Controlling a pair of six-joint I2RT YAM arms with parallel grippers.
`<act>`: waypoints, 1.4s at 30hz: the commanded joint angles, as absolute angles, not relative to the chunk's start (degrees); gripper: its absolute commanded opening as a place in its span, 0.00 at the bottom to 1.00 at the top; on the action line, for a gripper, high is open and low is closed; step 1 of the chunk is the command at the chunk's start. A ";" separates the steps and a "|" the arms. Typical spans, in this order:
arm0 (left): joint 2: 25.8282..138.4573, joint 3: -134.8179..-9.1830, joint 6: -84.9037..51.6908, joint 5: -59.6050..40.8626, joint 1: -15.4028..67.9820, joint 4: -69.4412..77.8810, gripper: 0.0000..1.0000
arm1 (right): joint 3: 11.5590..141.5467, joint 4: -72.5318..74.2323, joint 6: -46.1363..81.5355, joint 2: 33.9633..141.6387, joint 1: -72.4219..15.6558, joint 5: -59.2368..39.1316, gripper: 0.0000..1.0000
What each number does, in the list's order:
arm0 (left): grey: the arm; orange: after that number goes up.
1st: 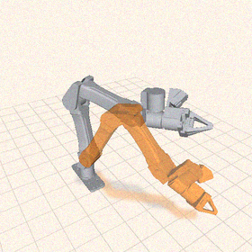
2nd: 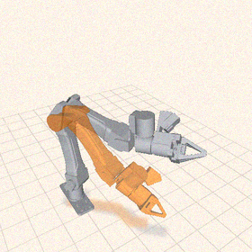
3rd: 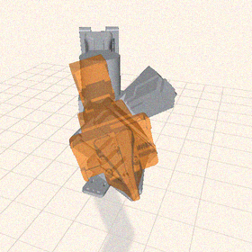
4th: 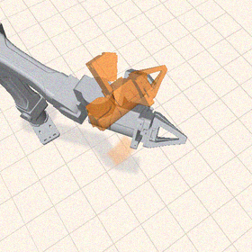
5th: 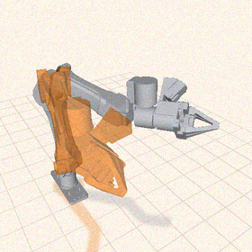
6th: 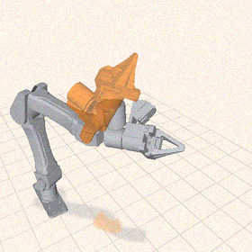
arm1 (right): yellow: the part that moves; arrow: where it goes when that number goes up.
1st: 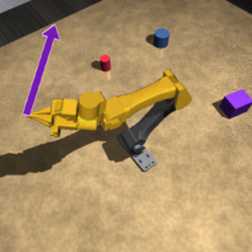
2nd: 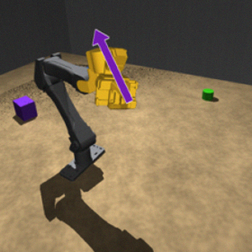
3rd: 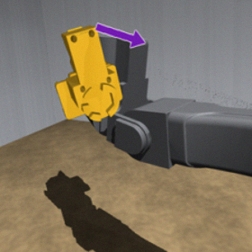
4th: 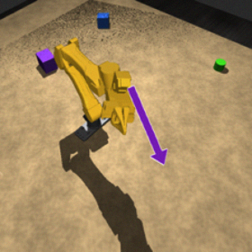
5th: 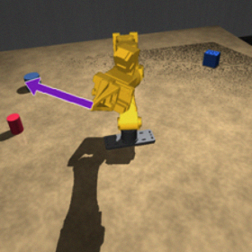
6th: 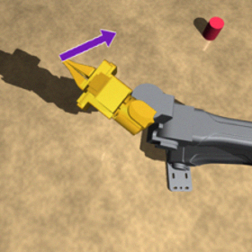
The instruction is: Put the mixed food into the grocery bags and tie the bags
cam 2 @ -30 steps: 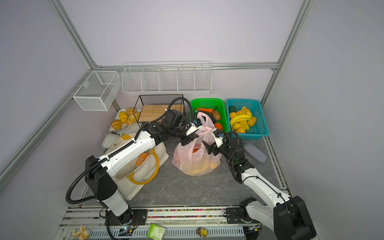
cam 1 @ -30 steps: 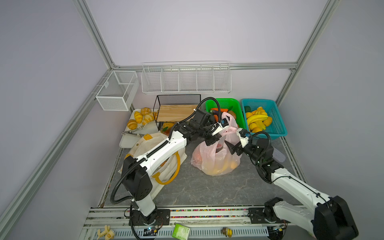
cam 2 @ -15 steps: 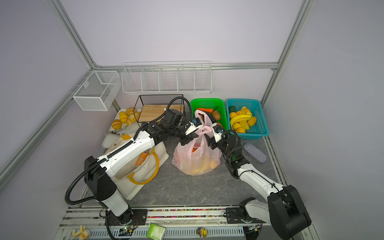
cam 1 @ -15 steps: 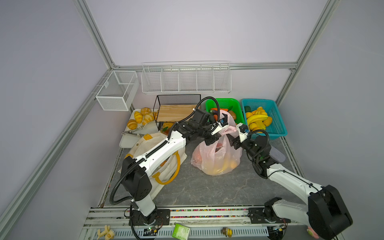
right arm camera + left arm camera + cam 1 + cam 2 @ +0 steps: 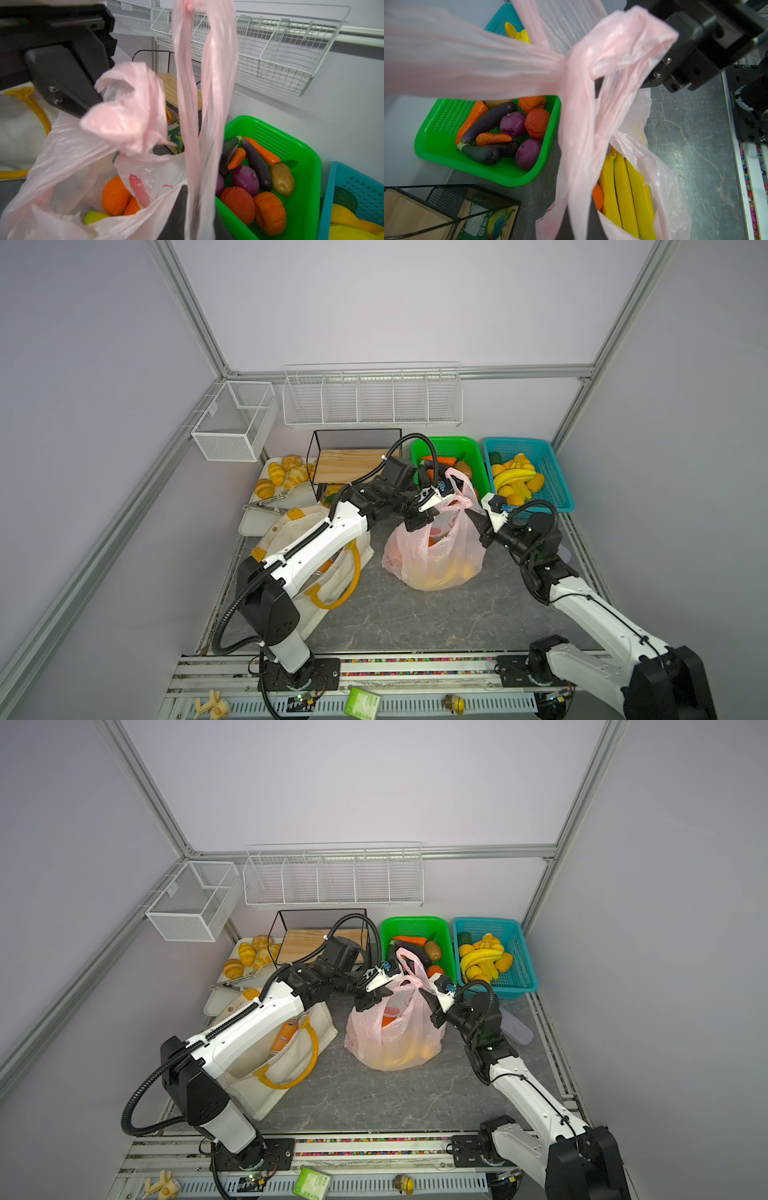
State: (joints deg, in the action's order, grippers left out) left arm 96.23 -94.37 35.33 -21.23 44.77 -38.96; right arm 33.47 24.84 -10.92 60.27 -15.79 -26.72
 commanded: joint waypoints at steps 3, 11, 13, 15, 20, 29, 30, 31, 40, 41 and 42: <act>98.36 -98.67 41.77 -23.31 45.51 -42.20 0.00 | 36.89 21.37 -9.39 63.43 -13.36 -43.48 0.16; 100.82 -102.80 41.36 -23.24 45.40 -45.56 0.00 | 36.26 28.29 -5.29 64.41 -13.36 -35.28 0.57; 100.41 -102.31 40.55 -23.55 45.42 -44.89 0.00 | 35.85 29.50 -6.68 63.48 -13.83 -31.35 0.66; 100.09 -102.22 39.76 -24.01 45.20 -44.74 0.00 | 35.59 29.80 -9.17 62.64 -14.66 -27.58 0.78; 99.10 -101.20 38.18 -25.81 44.41 -43.72 0.00 | 36.53 29.76 -15.21 63.16 -17.16 -20.66 0.91; 97.90 -99.58 37.18 -26.08 43.77 -42.63 0.00 | 39.73 29.93 -19.23 65.95 -18.93 -19.70 0.82; 97.86 -99.58 37.17 -26.10 43.72 -42.63 0.00 | 40.19 29.63 -19.22 66.19 -18.94 -20.44 0.76; 97.89 -99.59 37.13 -25.93 43.68 -42.63 0.00 | 40.54 29.41 -19.18 66.42 -18.98 -20.94 0.71; 97.57 -99.23 37.24 -25.48 43.51 -42.63 0.00 | 41.99 25.54 -20.62 66.89 -18.89 -24.14 0.26; 97.63 -99.23 37.34 -25.27 43.51 -42.63 0.00 | 42.16 24.68 -20.82 66.63 -18.83 -24.65 0.23; 97.59 -99.23 37.63 -24.88 43.51 -42.63 0.00 | 42.44 23.72 -20.91 66.48 -18.72 -25.55 0.21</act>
